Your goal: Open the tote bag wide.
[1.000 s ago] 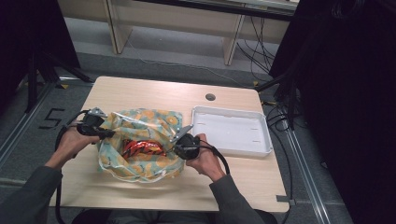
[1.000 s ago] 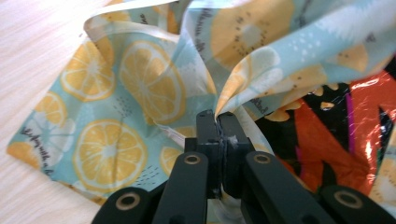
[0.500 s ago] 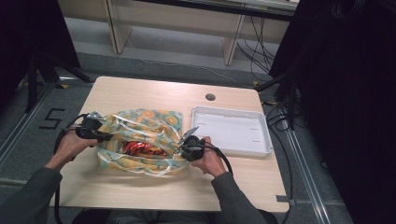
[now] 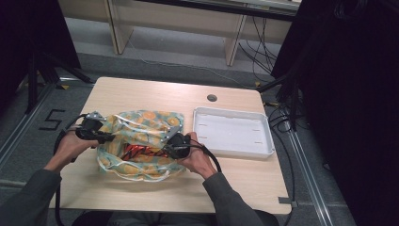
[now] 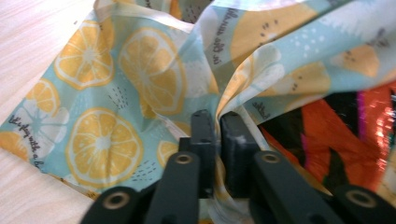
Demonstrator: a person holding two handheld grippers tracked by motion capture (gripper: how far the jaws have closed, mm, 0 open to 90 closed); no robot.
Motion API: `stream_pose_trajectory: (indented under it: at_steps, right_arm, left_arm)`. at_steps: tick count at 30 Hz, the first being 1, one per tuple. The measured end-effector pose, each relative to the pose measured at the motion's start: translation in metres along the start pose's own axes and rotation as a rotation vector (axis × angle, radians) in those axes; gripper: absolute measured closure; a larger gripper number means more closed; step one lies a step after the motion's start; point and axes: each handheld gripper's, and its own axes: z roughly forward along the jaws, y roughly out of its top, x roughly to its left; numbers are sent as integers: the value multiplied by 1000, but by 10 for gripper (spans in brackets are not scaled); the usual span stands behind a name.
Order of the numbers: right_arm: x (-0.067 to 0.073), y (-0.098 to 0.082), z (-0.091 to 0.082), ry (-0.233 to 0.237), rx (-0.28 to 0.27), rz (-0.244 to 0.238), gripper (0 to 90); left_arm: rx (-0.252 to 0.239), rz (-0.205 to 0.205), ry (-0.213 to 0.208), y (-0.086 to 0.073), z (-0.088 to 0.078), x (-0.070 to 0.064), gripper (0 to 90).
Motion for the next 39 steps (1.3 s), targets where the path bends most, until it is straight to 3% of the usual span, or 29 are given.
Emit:
stream_pose_trajectory:
  at_steps: [2,5,6,8,10,11,12,15,17,18,19,20,22,23,24,25,26,27,28,30,31,32,33,34,35,39]
  right_arm:
    - [-7,1,3,-21,-6,-11,896]
    - [-16,0,2,-25,-26,29,900]
    - [-16,0,2,-25,-26,29,900]
    - [-21,0,2,-31,-36,71,900]
    - [-22,0,3,-35,-51,100,900]
    - [-24,1,4,-31,-55,93,900]
    - [-22,1,4,-27,-48,130,900]
    - [-26,2,8,-42,-52,121,900]
    - [-28,2,9,-44,-49,127,900]
    - [-30,1,10,-49,-51,115,900]
    - [-30,1,10,-48,-46,140,900]
    - [-31,0,11,-50,-47,133,900]
    - [-32,0,11,-48,-51,124,900]
    - [-33,0,9,-36,-41,128,900]
    - [-32,0,11,-47,-48,132,900]
    - [-31,0,11,-43,-41,135,900]
    - [-32,0,11,-37,-31,119,900]
    - [-32,0,11,-37,-31,119,900]
    - [-31,1,10,-37,-33,121,898]
    - [-30,1,10,-49,-55,121,868]
    - [-29,2,9,-44,-55,137,851]
    - [-29,2,7,-37,-53,141,827]
    - [-29,2,7,-39,-69,148,801]
    - [-28,2,6,-38,-72,153,779]
    - [-27,2,3,-30,-72,163,749]
    - [-24,0,-10,-48,-106,229,619]
  left_arm:
    - [-3,13,-20,0,-9,-5,696]
    - [-29,19,-24,2,-33,-15,584]
    - [-29,19,-24,2,-33,-15,535]
    - [-82,47,-18,2,-58,-30,525]
    - [-115,65,-59,0,-70,-44,601]
    - [-130,87,-56,-2,-73,-52,652]
    - [-140,105,-47,-4,-73,-59,716]
    - [-84,148,-50,-14,-61,-67,876]
    - [-48,93,-50,-24,-49,-62,892]
    - [-35,96,-53,-29,-45,-58,893]
    - [-28,89,-57,-33,-43,-58,893]
    - [14,103,-56,-36,-44,-57,893]
    - [52,123,-43,-43,-41,-60,893]
    - [46,80,-50,-46,-38,-64,893]
    - [39,97,-58,-48,-36,-64,893]
    - [42,83,-62,-48,-35,-66,892]
    - [45,104,-58,-46,-36,-67,890]
    - [45,104,-58,-46,-36,-67,877]
    - [-2,93,-57,-42,-37,-71,846]
    - [-45,81,-51,-37,-37,-75,797]
    - [-65,99,-47,-33,-36,-76,770]
    - [-68,80,-50,-31,-33,-78,752]
    - [-60,104,-48,-27,-30,-77,736]
    - [-63,100,-45,-25,-26,-77,715]
    - [-54,76,-43,-24,-22,-78,689]
    - [-13,56,-35,-24,-11,-77,546]
